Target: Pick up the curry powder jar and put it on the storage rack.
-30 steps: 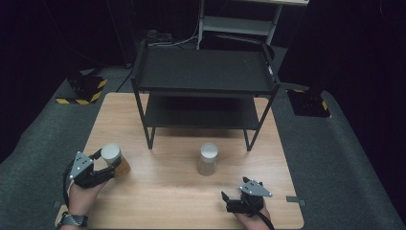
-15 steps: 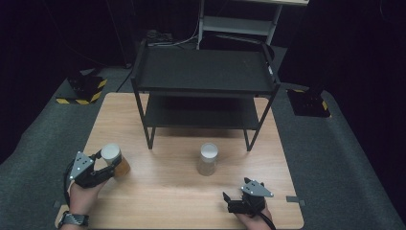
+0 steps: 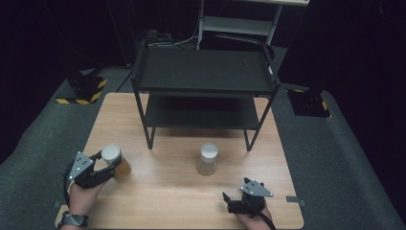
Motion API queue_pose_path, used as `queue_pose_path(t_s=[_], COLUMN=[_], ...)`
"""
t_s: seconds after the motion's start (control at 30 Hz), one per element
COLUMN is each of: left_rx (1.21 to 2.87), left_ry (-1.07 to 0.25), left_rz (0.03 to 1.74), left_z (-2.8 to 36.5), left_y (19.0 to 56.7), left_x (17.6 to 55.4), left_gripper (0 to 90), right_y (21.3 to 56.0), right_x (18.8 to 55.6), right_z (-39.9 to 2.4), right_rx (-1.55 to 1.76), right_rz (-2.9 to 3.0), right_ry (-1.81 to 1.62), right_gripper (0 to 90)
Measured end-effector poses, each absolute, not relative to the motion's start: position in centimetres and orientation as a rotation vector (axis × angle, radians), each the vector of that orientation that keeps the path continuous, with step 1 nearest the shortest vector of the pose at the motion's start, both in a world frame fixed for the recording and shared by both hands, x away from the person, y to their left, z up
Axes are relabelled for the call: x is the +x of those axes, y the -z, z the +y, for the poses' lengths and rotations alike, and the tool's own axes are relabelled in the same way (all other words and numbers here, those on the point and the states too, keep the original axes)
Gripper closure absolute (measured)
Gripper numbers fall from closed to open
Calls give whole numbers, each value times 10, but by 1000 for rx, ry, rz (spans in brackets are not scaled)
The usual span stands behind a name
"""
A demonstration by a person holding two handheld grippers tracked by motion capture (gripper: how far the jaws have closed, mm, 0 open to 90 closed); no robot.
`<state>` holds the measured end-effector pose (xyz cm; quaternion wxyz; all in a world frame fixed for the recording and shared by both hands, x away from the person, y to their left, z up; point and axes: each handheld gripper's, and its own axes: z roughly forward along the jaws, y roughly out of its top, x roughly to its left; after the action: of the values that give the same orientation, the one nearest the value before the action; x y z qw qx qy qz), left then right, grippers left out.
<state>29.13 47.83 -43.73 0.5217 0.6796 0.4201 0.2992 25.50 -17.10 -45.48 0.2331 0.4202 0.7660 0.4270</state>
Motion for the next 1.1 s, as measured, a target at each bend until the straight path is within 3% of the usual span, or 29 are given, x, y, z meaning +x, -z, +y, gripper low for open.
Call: queue_pose_path(t_s=[0.47, 1.1], left_rx=[1600, 1566], left_ry=[-726, -698], left_rz=[942, 812], left_z=[474, 456], left_y=[419, 365], left_x=[282, 268], left_gripper=[335, 334], right_y=[455, 456], right_x=[256, 257], right_z=[-173, -175], right_rx=[1162, 1170], right_rz=[2105, 2102], right_ry=[-1186, -1199], right_gripper=[0, 0])
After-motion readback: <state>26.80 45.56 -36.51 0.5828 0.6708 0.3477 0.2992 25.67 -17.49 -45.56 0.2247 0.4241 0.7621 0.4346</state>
